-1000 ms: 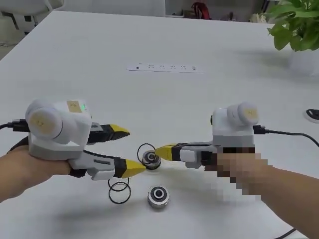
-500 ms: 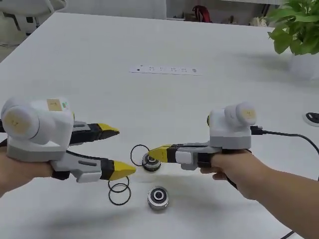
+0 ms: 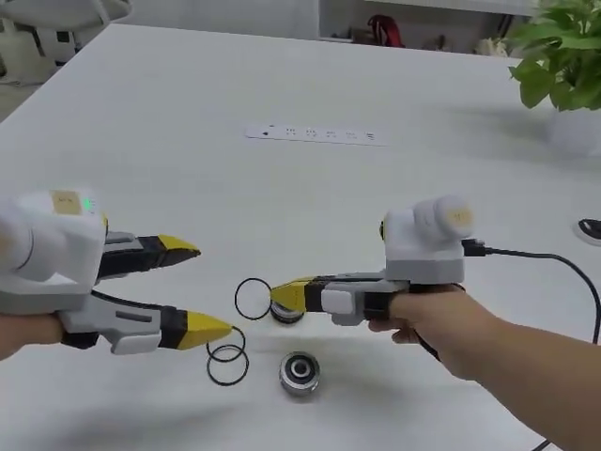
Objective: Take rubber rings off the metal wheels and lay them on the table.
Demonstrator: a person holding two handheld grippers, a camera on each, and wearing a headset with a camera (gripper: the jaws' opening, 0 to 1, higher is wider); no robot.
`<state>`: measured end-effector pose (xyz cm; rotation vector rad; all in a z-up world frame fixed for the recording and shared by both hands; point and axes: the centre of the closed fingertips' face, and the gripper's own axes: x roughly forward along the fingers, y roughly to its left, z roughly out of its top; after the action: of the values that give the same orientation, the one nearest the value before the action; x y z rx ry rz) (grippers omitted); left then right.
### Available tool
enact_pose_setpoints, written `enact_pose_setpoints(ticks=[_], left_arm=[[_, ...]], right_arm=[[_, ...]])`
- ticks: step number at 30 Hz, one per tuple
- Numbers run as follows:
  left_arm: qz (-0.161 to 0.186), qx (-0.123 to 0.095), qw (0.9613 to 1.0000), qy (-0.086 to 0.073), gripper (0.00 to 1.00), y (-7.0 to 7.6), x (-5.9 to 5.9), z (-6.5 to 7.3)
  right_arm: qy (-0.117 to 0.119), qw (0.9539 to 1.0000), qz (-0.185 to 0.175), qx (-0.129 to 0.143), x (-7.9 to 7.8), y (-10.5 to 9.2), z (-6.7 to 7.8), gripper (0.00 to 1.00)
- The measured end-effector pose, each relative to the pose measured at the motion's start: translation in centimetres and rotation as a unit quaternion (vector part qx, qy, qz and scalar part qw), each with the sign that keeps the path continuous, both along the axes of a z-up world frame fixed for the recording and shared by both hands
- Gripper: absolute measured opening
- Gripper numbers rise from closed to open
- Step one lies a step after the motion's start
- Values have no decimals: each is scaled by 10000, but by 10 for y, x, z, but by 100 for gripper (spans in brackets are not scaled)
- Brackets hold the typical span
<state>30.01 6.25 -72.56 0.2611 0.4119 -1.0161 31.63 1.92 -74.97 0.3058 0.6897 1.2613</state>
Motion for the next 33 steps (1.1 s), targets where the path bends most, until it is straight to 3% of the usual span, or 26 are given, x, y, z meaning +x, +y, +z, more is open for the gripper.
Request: enact_pose_setpoints(ticks=[16,33], left_arm=[[205,21,9998,33,64,21,-4,-4],[329,12,9994,108,64,30,-5,-10]], right_arm=[[106,9996,195,-150,-4,21,-14,0],[398,9990,49,-186,-1,32,-33,0]])
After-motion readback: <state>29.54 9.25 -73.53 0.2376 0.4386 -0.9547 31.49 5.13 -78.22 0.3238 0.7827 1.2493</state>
